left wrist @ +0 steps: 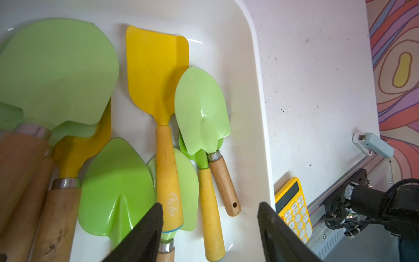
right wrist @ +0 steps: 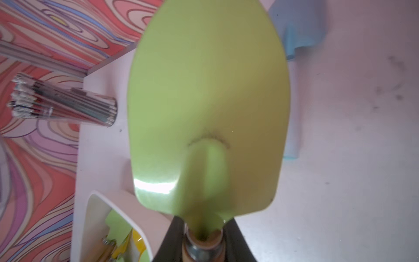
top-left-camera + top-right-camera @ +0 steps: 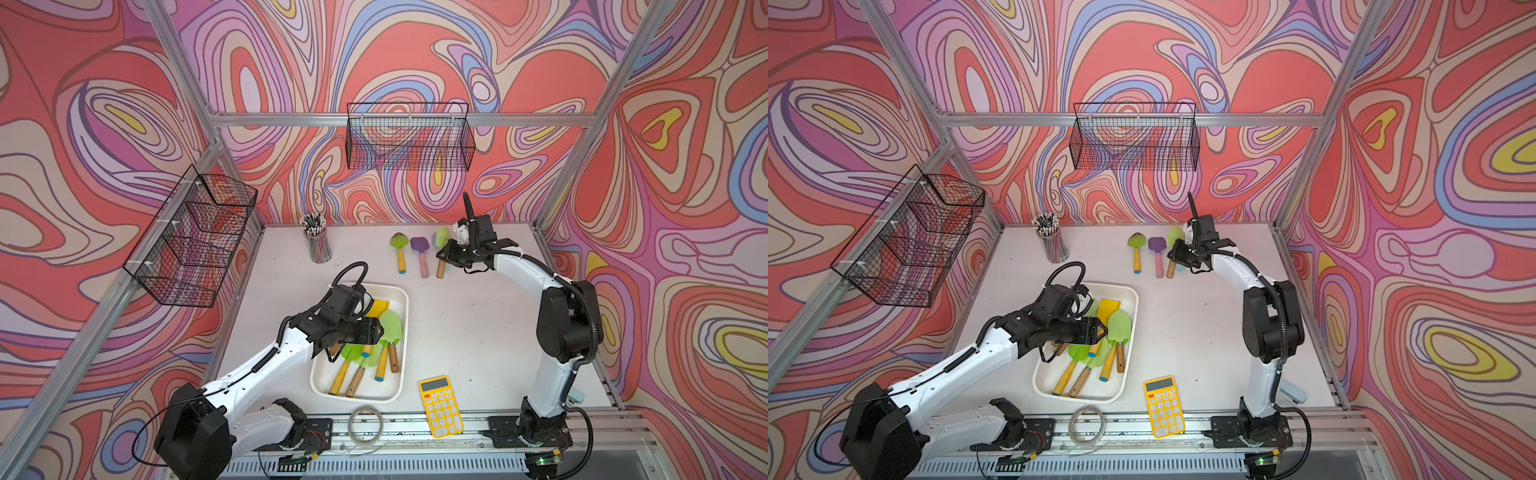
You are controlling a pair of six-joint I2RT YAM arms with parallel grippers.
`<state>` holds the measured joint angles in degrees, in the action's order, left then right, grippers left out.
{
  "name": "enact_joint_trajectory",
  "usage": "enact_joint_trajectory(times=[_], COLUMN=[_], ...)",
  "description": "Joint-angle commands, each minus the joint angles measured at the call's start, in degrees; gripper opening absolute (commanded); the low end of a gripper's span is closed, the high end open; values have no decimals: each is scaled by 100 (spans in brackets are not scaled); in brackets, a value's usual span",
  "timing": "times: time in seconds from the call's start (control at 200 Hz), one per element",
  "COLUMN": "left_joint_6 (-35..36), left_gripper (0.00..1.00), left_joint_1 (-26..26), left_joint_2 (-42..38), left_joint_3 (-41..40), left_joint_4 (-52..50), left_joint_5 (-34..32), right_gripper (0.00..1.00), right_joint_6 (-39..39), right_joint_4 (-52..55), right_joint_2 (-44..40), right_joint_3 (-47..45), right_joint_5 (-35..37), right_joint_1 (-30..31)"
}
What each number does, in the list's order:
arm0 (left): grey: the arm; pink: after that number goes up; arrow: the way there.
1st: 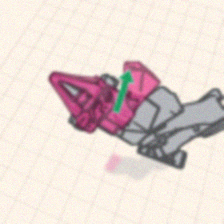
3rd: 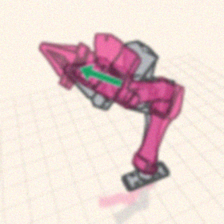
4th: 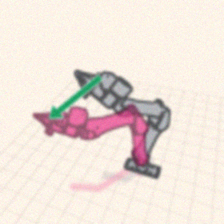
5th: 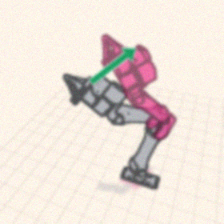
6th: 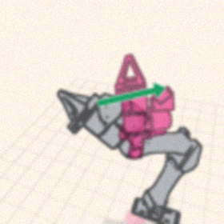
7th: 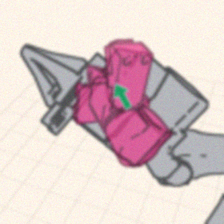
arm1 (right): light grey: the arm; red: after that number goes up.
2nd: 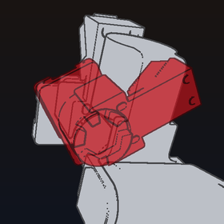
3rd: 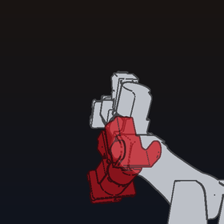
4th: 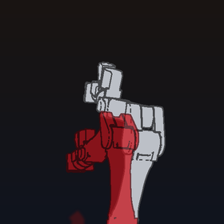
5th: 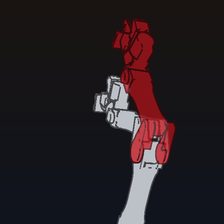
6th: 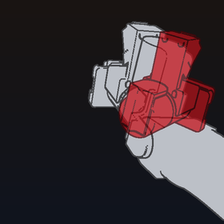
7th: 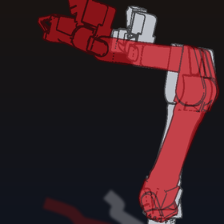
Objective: Take the shovel out of the storage box
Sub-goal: Place the shovel at the center of the board.
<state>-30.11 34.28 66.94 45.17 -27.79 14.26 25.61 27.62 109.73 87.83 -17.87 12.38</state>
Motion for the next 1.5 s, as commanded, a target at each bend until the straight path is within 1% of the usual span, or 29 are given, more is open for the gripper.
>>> enact_joint_trajectory(times=[0.0, 0.135, 0.336, 0.556, 0.796, 0.981, 1.077, 1.302, 1.492], left_joint_6=[-52, -133, -246, -383, -561, -548, -556, -604, -651], left_gripper=[74, 74, 73, 72, 72, 72, 73, 73, 72], left_joint_1=[86, 185, 416, 706, 1005, 1028, 1026, 1027, 1032], left_joint_2=[73, 218, 412, 552, 739, 967, 964, 987, 1062], left_joint_3=[92, 86, 81, 95, 54, 143, 133, 103, 99], left_joint_4=[67, 176, 210, 313, 497, 347, 388, 397, 419], left_joint_5=[-231, -202, -244, -274, -304, -325, -289, -259, -244], right_gripper=[12, 12, 12, 12, 12, 13, 14, 16, 23], right_joint_6=[-541, -747, -956, -1016, -1052, -1022, -1020, -1025, -1040], right_joint_4=[747, 1053, 1256, 1455, 1555, 1491, 1540, 1712, 1820], right_joint_2=[319, 830, 1677, 2527, 3001, 3410, 3642, 4070, 4232], right_joint_3=[429, 958, 1689, 2562, 3189, 3523, 3798, 4435, 4690], right_joint_5=[1294, 1919, 2434, 2378, 2272, 2127, 2123, 1864, 1782], right_joint_1=[-110, -286, -523, -666, -667, -668, -663, -667, -667])
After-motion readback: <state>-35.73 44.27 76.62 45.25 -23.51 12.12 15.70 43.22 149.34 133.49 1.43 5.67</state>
